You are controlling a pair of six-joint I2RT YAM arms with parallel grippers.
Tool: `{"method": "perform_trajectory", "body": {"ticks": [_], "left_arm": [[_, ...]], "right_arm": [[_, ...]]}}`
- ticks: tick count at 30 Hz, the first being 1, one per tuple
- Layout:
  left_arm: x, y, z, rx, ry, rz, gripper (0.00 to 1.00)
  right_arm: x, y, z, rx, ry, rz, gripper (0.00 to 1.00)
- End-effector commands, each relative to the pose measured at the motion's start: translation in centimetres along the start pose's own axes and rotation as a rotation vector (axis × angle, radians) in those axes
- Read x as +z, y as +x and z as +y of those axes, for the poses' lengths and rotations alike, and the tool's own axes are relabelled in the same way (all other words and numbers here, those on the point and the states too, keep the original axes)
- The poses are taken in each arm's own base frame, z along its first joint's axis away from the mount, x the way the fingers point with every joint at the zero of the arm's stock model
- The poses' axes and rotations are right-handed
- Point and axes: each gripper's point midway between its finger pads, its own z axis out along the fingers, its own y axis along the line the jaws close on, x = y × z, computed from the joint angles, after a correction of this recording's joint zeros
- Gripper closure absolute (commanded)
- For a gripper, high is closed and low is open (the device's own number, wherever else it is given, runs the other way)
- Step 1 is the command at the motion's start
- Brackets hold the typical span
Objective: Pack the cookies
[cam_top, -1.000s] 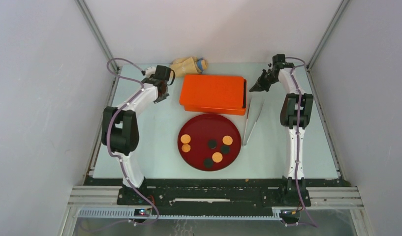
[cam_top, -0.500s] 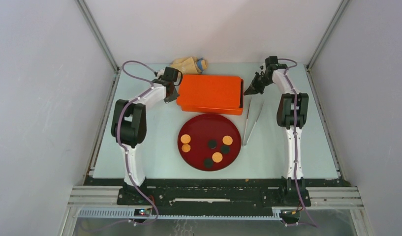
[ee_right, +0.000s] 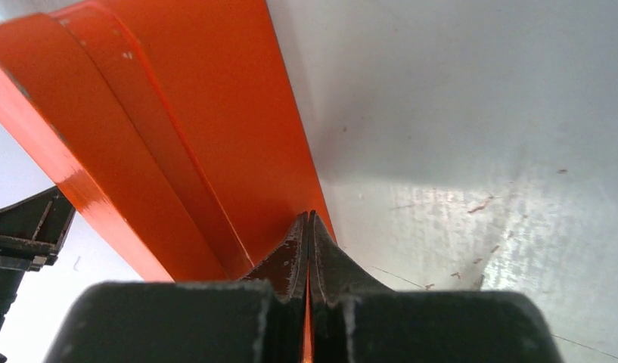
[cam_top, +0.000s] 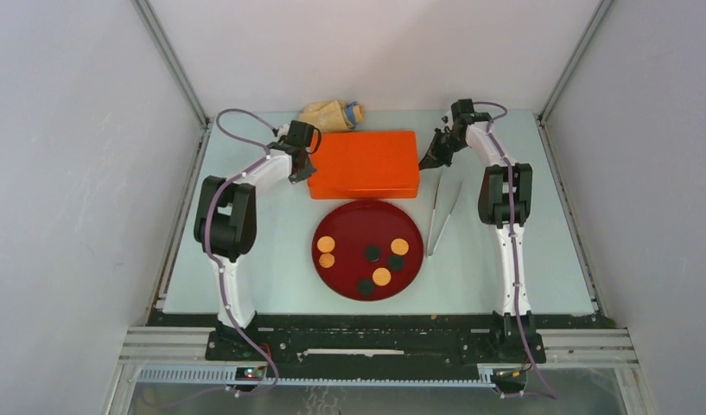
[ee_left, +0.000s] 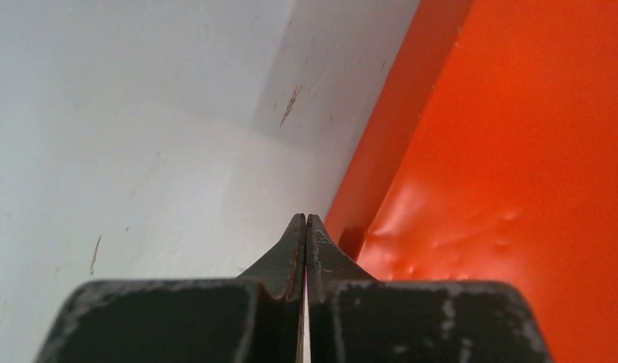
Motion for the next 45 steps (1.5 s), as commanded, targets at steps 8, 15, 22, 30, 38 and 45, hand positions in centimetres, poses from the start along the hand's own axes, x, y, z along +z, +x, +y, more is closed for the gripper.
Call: {"method": "perform_trajectory", "body": {"ticks": [8, 15, 22, 30, 38, 45], "left_arm": [[-7.5, -4.4, 5.3, -0.095, -0.223, -0.208, 1.00], [-8.5, -6.3, -0.6, -0.059, 0.065, -0.244, 1.00], [-4.1, 0.0, -5.0, -0.046, 0.291, -0.023, 1.00], [-2.1, 3.9, -6.0, -0.073, 0.367, 0.089, 1.00], [-0.5, 6.6, -7.1, -0.096, 0.425, 0.181, 1.00], [-0.7, 6.4, -7.3, -0.089, 0.439, 0.176, 1.00]], "right_arm": [[-1.3, 1.5, 3.7, -0.039, -0.083, 0.018, 1.00], [-2.0, 0.8, 2.8, -0.027, -0.043, -0.015, 1.00], [-6.5, -1.5, 2.1, -0.064, 0.140, -0.233, 1.00], [-12.9, -1.1, 7.3, -0.280, 0.220, -0.426, 1.00], [-9.0, 3.0, 10.8, -0.418, 0.229, -0.306, 1.00], [-3.0, 8.0, 6.4, -0.380, 0.313, -0.113, 1.00]]}}
